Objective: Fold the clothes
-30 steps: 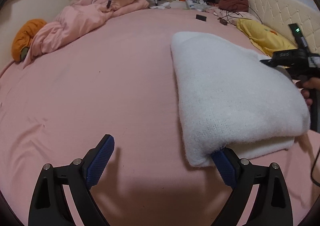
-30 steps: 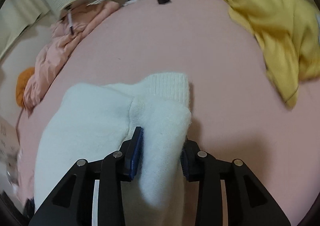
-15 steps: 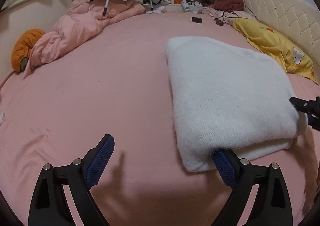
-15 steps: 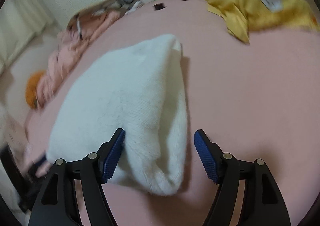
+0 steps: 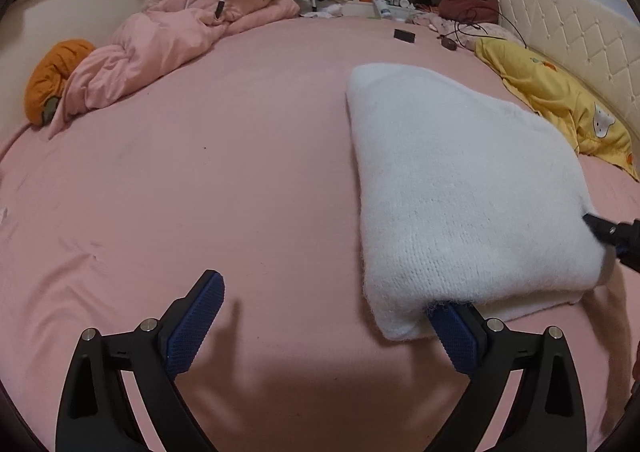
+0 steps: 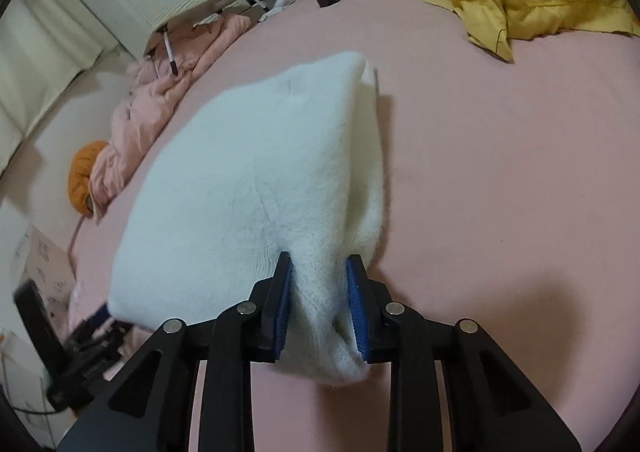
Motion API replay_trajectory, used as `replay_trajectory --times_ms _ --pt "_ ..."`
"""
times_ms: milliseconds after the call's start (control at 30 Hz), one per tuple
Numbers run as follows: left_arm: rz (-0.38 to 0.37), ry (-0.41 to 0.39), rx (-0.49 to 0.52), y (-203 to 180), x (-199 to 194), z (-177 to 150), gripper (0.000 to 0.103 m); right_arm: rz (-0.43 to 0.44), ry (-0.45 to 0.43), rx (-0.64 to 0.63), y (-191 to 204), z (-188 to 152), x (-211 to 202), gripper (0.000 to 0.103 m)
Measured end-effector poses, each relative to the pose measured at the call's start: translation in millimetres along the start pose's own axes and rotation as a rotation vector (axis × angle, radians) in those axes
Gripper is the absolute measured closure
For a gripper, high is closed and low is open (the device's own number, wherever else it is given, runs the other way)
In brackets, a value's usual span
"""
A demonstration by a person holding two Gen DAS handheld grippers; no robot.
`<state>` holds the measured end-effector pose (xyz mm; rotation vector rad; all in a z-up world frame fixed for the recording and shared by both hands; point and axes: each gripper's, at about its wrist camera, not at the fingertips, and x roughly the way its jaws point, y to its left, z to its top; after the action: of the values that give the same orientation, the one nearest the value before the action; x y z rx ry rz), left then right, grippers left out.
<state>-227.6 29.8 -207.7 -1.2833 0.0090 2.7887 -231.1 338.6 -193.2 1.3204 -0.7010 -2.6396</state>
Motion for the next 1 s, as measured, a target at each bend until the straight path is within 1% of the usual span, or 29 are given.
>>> replay_trajectory --times_ms 33,67,100,133,167,200,233,267,300,333,367,400,433,467,500,533,600,633,667,700,733,767,800,833,867,900,967,1000 --pt "-0.005 0.003 -0.006 1.4 1.0 0.4 0.005 -0.02 -0.015 -0.016 3.1 0.1 -0.7 0.073" --pt "-0.007 0.008 -0.01 2.3 2.5 0.2 0.004 -0.051 -0.016 -0.029 3.3 -1.4 3.8 0.052" --pt "-0.001 0.012 -0.012 3.0 3.4 0.0 0.004 -0.097 -0.009 -0.038 0.5 -4.4 10.1 0.026" --pt "-0.003 0.017 -0.008 3.4 3.8 -0.3 0.004 -0.117 -0.007 -0.026 -4.8 -4.6 10.5 0.02" --pt "-0.012 0.023 0.0 3.1 3.3 -0.3 0.004 -0.113 -0.009 0.006 -9.9 -0.6 3.4 0.02" --pt "-0.014 0.022 0.009 2.3 1.7 -0.1 0.004 -0.131 -0.036 0.022 -9.3 1.3 -7.6 0.02" --pt "-0.014 0.018 0.022 0.1 -1.8 -0.7 0.004 -0.171 -0.093 0.025 -5.4 1.4 -20.6 0.02" --pt "-0.011 0.018 0.031 -0.7 -5.1 -1.9 0.004 -0.245 -0.177 0.016 0.5 0.7 -38.8 0.02" --pt "-0.014 0.021 0.036 -0.5 -9.5 -3.9 0.004 -0.284 -0.255 -0.006 9.7 0.7 -55.1 0.02" --pt "-0.026 0.021 0.029 1.8 -15.4 -7.2 0.004 -0.269 -0.31 -0.038 21.2 2.2 -66.4 0.02" --pt "-0.034 0.021 0.019 5.1 -20.5 -10.8 0.004 -0.232 -0.347 -0.082 34.8 5.8 -73.7 0.02" --pt "-0.03 0.026 0.007 10.3 -26.9 -15.9 0.004 -0.17 -0.353 -0.137 49.9 10.6 -73.9 0.02" --pt "-0.015 0.028 -0.005 14.8 -31.0 -18.8 0.004 -0.074 -0.309 -0.206 65.7 16.3 -65.2 0.02" --pt "-0.003 0.022 -0.021 20.7 -35.9 -20.1 0.004 -0.009 -0.262 -0.253 75.5 19.3 -54.8 0.02" --pt "-0.005 -0.018 -0.054 27.4 -47.8 -19.8 0.004 0.051 -0.211 -0.304 85.8 20.3 -39.1 0.02" --pt "-0.022 -0.06 -0.069 30.0 -56.9 -17.5 0.004 0.044 -0.161 -0.343 90.0 18.3 -21.5 0.021" --pt "-0.088 -0.176 -0.064 27.4 -78.6 -4.6 0.004 -0.112 -0.018 -0.359 86.3 11.1 32.2 0.035" --pt "-0.139 -0.215 -0.043 22.1 -84.0 5.8 0.003 -0.147 -0.032 -0.375 83.6 5.4 45.9 0.035" --pt "-0.189 -0.222 -0.019 16.3 -83.2 16.0 0.003 -0.165 -0.082 -0.41 85.1 1.6 45.3 0.035" --pt "-0.247 -0.198 0.012 7.2 -75.0 30.6 0.003 -0.163 -0.08 -0.406 86.6 3.7 42.4 0.039" --pt "-0.277 -0.178 0.027 1.6 -67.9 38.9 0.003 -0.151 -0.089 -0.372 84.6 6.6 33.9 0.045" --pt "-0.334 -0.162 0.037 -5.3 -58.5 47.9 0.003 -0.132 -0.128 -0.327 81.8 8.0 18.6 0.051" --pt "-0.38 -0.158 0.036 -10.1 -49.5 53.1 0.003 -0.121 -0.189 -0.286 77.7 6.6 -0.1 0.051" --pt "-0.399 -0.146 0.034 -13.1 -41.7 55.0 0.003 -0.129 -0.236 -0.257 74.6 0.3 -14.8 0.051" --pt "-0.431 -0.107 0.046 -20.3 -28.8 56.9 0.003 -0.136 -0.266 -0.232 72.2 -2.5 -26.4 0.051" --pt "-0.452 -0.072 0.062 -26.7 -18.7 56.6 0.003 -0.122 -0.272 -0.226 71.3 -7.3 -33.4 0.051" --pt "-0.476 0.015 0.088 -37.1 7.3 48.2 0.003 -0.084 -0.249 -0.259 70.9 -16.1 -34.0 0.052" --pt "-0.453 0.043 0.107 -40.2 18.4 42.5 0.003 -0.097 -0.215 -0.29 68.2 -21.7 -28.5 0.056"
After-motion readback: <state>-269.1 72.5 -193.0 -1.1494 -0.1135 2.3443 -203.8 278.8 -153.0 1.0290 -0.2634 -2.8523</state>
